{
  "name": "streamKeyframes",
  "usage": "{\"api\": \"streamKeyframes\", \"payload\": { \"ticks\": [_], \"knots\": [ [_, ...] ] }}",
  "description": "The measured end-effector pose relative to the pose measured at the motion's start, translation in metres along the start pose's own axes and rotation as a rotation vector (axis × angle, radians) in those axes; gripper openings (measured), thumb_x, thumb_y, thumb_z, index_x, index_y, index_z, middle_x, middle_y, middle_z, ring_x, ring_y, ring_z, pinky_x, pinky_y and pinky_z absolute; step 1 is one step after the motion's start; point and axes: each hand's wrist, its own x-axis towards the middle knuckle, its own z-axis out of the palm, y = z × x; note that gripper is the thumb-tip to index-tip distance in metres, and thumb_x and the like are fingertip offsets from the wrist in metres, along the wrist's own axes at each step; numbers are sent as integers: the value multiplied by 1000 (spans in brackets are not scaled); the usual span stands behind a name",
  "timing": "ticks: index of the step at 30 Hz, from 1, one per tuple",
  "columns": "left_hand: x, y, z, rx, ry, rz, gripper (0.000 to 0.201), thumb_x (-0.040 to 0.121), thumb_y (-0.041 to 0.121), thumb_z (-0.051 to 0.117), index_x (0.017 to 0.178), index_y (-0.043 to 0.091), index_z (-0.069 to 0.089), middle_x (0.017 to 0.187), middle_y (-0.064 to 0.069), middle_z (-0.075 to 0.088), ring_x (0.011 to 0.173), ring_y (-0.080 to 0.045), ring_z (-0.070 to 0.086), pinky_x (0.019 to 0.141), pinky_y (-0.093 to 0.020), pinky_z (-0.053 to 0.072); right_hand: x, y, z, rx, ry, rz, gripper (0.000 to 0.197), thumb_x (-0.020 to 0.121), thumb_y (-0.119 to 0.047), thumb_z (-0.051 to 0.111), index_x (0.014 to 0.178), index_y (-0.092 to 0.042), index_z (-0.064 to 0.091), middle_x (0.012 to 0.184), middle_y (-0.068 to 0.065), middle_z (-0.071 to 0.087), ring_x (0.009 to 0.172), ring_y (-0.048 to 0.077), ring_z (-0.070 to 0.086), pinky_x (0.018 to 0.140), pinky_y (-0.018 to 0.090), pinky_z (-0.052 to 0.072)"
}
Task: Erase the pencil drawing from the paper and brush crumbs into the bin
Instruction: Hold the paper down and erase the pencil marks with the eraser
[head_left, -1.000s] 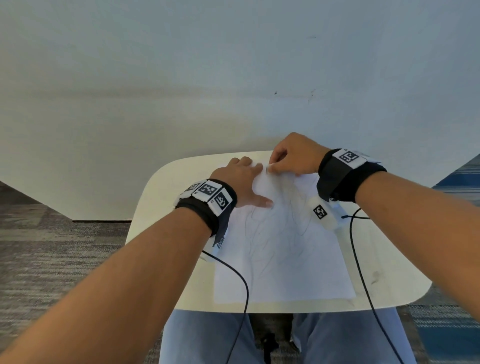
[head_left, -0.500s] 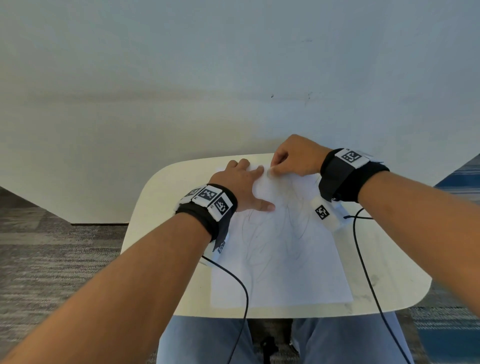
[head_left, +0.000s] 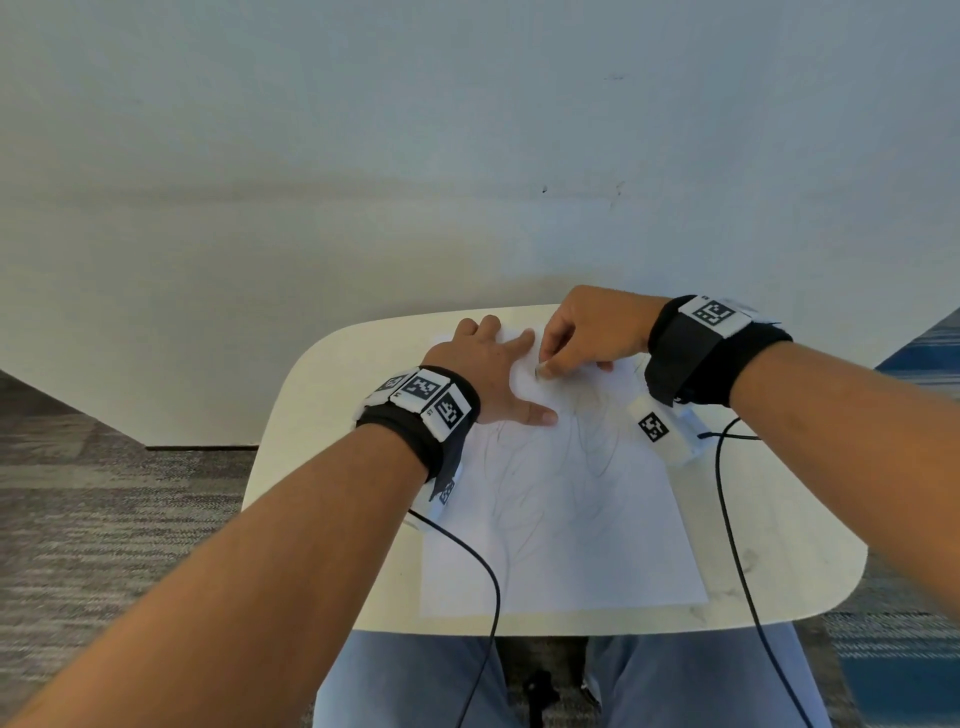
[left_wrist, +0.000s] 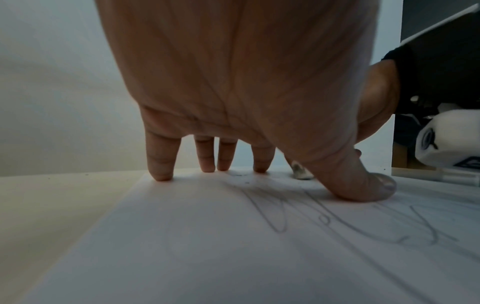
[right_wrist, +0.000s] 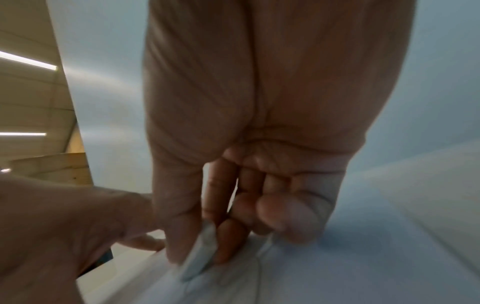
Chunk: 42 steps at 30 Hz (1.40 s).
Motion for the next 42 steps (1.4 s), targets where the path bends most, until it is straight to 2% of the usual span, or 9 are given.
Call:
{"api": "streamKeyframes", "payload": {
  "ticks": [5, 9, 13, 18, 22, 27, 31, 35, 42],
  "knots": [
    [1, 1, 0, -7, -15, -12, 111, 67, 86, 57, 155, 39, 8, 157, -2, 17, 143, -26, 16, 104, -47, 37, 4, 11, -8, 65, 233, 71, 12, 78, -27, 77, 77, -16, 75, 73, -3, 69, 37, 5, 55, 53, 25, 50],
    [1, 1, 0, -2, -19, -14, 112, 67, 85, 58, 155, 39, 8, 156, -2, 18, 142, -26, 17, 102, -46, 38, 0, 3, -5, 18, 12, 24, 12, 77, -28, 79, 78, -16, 76, 68, 4, 69, 38, 4, 51, 53, 25, 51],
    [1, 1, 0, -11, -16, -16, 112, 67, 85, 57, 155, 39, 7, 157, -2, 17, 142, -26, 15, 103, -47, 38, 7, 10, -8, 53, 212, 64, 13, 78, -27, 77, 78, -14, 75, 77, 4, 72, 36, 4, 54, 54, 26, 52],
    [2, 2, -1, 17, -36, -4, 109, 67, 87, 54, 154, 45, 4, 157, -3, 16, 142, -28, 15, 102, -46, 38, -3, 6, -6, -20, -10, 25, 16, 75, -33, 80, 78, -17, 77, 69, 3, 68, 44, 9, 52, 50, 24, 48],
    [4, 3, -3, 26, -50, -7, 108, 67, 87, 54, 153, 49, 2, 157, -4, 16, 141, -29, 15, 101, -46, 38, 1, 13, -10, 10, 216, 68, 15, 79, -27, 77, 80, -12, 76, 76, 3, 69, 46, 9, 52, 44, 22, 46],
    [4, 3, -3, 26, -61, -11, 108, 67, 87, 55, 153, 48, 3, 157, -4, 15, 142, -30, 14, 102, -46, 38, -5, 4, -4, -36, -6, 16, 14, 77, -31, 79, 79, -17, 77, 63, -5, 64, 50, 11, 53, 49, 24, 49],
    [3, 4, -4, 23, -70, -16, 108, 67, 87, 54, 153, 49, 1, 158, -4, 13, 143, -30, 12, 104, -47, 37, 0, 13, -11, 9, 212, 61, 13, 80, -27, 76, 80, -13, 75, 75, 0, 69, 51, 15, 56, 47, 25, 49],
    [2, 5, -5, 28, -72, -23, 108, 67, 86, 56, 153, 48, 2, 158, -4, 14, 143, -30, 13, 104, -47, 36, -6, 13, -9, -3, -22, 37, 16, 75, -32, 81, 79, -17, 77, 69, 3, 67, 50, 13, 54, 50, 25, 50],
    [3, 12, -11, 36, -89, -30, 108, 69, 80, 62, 155, 44, 6, 157, -7, 20, 143, -31, 17, 101, -47, 40, -6, 17, -12, 26, 78, 50, 13, 79, -27, 78, 81, -14, 76, 76, 2, 72, 40, 3, 56, 54, 27, 54]
  ]
}}
